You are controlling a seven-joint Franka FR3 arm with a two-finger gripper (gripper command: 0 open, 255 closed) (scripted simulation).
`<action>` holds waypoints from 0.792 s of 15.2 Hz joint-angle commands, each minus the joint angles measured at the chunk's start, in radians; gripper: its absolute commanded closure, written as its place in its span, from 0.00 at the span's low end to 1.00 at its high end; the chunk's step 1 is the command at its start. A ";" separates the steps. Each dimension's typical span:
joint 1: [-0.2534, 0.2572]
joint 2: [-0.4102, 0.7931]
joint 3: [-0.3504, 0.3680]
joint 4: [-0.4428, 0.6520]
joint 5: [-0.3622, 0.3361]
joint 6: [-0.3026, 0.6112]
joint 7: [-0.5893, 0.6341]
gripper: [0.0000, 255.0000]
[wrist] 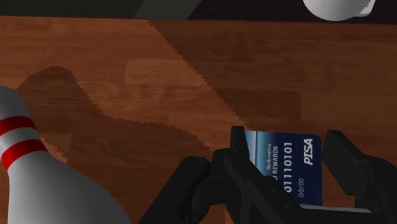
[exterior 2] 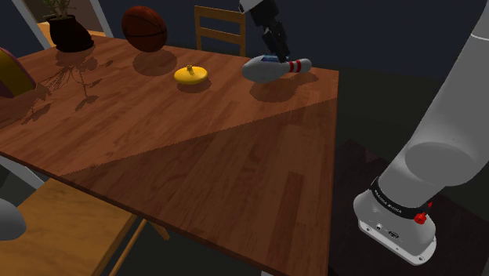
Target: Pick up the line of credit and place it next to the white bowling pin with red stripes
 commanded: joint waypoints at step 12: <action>-0.046 0.096 -0.037 0.020 -0.045 0.093 -0.064 1.00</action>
